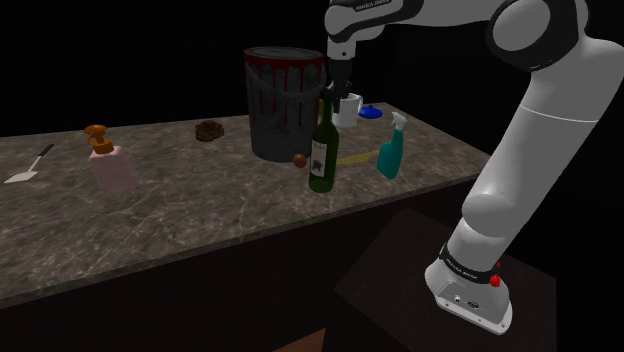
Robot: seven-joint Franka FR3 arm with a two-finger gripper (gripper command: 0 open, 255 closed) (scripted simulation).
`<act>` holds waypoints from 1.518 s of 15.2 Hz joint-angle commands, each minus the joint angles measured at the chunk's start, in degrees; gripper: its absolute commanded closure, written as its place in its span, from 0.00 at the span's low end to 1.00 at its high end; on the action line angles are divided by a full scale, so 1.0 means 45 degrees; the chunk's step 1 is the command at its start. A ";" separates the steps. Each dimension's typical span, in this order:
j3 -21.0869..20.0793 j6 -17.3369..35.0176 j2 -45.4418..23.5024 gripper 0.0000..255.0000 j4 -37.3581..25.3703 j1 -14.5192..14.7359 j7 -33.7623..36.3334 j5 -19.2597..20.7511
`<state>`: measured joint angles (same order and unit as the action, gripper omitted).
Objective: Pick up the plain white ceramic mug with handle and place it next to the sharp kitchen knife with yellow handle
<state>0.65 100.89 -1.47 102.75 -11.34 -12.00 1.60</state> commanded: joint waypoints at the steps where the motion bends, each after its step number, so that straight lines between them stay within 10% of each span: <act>1: 0.0308 0.0037 -0.0089 1.00 -0.0075 -0.0323 -0.0643 0.0025; 23: 0.2580 -0.0368 -0.3565 1.00 -0.4094 -0.3525 -0.6123 -0.0525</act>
<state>12.22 98.58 -17.43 83.82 -27.10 -39.35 -0.74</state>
